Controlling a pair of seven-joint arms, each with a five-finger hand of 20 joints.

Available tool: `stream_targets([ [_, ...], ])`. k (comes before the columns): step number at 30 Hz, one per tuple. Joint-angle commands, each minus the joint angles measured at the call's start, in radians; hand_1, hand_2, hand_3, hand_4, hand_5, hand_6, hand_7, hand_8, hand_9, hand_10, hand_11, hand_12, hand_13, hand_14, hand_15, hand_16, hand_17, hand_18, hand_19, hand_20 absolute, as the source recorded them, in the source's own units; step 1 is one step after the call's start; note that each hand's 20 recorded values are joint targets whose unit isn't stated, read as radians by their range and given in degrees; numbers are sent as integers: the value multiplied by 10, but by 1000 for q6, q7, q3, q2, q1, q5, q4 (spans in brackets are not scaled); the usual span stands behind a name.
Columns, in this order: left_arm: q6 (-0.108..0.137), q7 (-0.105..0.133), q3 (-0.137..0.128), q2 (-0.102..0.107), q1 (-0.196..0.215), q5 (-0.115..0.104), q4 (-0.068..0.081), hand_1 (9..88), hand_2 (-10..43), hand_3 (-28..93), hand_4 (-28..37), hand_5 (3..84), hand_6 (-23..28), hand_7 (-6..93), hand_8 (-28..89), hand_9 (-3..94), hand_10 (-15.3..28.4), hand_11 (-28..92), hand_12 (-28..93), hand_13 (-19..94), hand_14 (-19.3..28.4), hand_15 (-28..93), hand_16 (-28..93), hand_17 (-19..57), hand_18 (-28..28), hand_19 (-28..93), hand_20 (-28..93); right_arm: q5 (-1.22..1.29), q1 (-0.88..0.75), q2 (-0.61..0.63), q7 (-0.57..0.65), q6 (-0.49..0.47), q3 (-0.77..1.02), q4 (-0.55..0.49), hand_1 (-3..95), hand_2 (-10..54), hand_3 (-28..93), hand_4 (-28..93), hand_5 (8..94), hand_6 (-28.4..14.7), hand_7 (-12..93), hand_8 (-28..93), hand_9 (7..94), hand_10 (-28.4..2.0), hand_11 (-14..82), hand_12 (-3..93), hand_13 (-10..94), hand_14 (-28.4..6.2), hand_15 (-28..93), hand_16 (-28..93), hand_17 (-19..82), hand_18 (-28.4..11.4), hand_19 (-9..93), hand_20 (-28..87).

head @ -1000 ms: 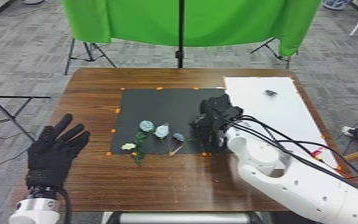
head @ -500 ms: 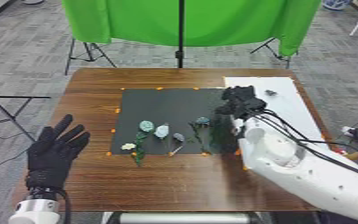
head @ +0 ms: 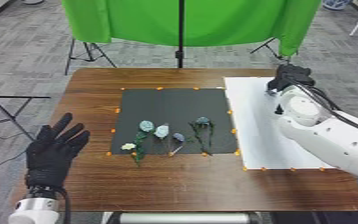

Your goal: Arrange flowers

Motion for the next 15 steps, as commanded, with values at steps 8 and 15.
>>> stream_targets([
  [8, 2, 46, 39, 46, -47, -28, 22, 174, 123, 735, -283, 366, 86, 109, -96, 348, 211, 242, 106, 241, 284, 530, -96, -98, 282, 589, 61, 16, -36, -95, 45, -128, 41, 71, 323, -95, 807, -283, 480, 29, 139, -130, 559, -145, 212, 140, 508, -118, 696, 88, 189, -207, 821, 452],
  [15, -1, 41, 44, 44, -71, -27, 30, 177, 124, 731, -283, 366, 86, 109, -96, 349, 212, 243, 106, 241, 284, 530, -97, -97, 282, 589, 61, 68, -60, -121, 126, -268, 99, 114, 344, -95, 800, -283, 518, 44, 153, -140, 605, -123, 225, 140, 545, -108, 687, 90, 197, -207, 822, 449],
])
